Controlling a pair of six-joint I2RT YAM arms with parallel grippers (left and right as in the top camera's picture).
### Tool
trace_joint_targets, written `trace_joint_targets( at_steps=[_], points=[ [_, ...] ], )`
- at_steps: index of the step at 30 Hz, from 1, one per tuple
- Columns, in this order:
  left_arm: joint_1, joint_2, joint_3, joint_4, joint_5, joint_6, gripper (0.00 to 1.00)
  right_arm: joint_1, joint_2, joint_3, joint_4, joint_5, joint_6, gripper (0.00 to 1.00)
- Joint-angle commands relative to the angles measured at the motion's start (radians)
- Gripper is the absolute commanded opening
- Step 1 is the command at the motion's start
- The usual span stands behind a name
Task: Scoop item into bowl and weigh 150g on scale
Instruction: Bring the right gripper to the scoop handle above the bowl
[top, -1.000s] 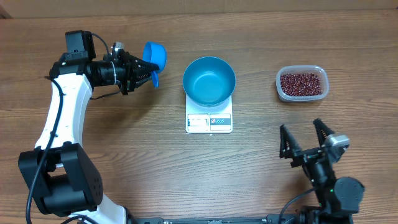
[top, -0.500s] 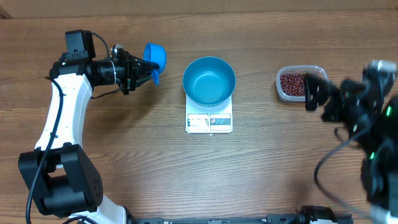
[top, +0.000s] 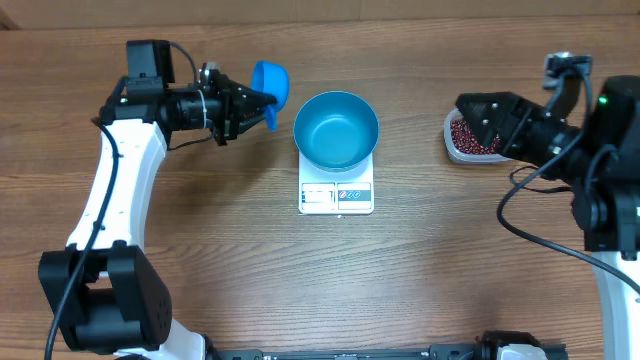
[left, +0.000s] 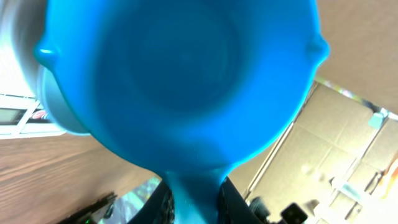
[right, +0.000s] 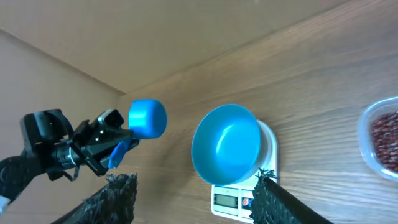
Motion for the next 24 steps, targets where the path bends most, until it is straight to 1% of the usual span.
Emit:
trace_joint_targets(
  at_steps=[1, 3, 5, 11, 15, 17, 19, 22, 24],
  points=[
    [-0.059, -0.071, 0.020, 0.055, -0.044, -0.211, 0.04, 0.121, 0.061, 0.176, -0.099, 0.225, 0.053, 0.62],
    [-0.087, -0.074, 0.020, 0.075, -0.052, -0.280, 0.04, 0.170, 0.111, 0.259, -0.151, 0.266, 0.052, 0.65],
    [-0.114, -0.074, 0.020, 0.076, -0.074, -0.319, 0.04, 0.207, 0.152, 0.303, -0.163, 0.261, 0.053, 0.66],
    [-0.175, -0.074, 0.020, 0.076, -0.090, -0.467, 0.04, 0.330, 0.259, 0.309, -0.153, 0.262, 0.056, 0.66],
    [-0.185, -0.074, 0.020, 0.076, -0.100, -0.470, 0.04, 0.411, 0.316, 0.309, -0.135, 0.268, 0.069, 0.65],
    [-0.185, -0.074, 0.020, 0.075, -0.109, -0.470, 0.04, 0.450, 0.344, 0.309, -0.126, 0.303, 0.114, 0.62],
    [-0.185, -0.074, 0.020, 0.075, -0.111, -0.470, 0.04, 0.478, 0.366, 0.309, -0.119, 0.337, 0.158, 0.61],
    [-0.188, -0.074, 0.020, 0.075, -0.135, -0.470, 0.04, 0.511, 0.391, 0.309, -0.090, 0.345, 0.165, 0.61],
    [-0.193, -0.074, 0.019, 0.075, -0.155, -0.470, 0.04, 0.524, 0.401, 0.309, -0.064, 0.348, 0.175, 0.57]
  ],
)
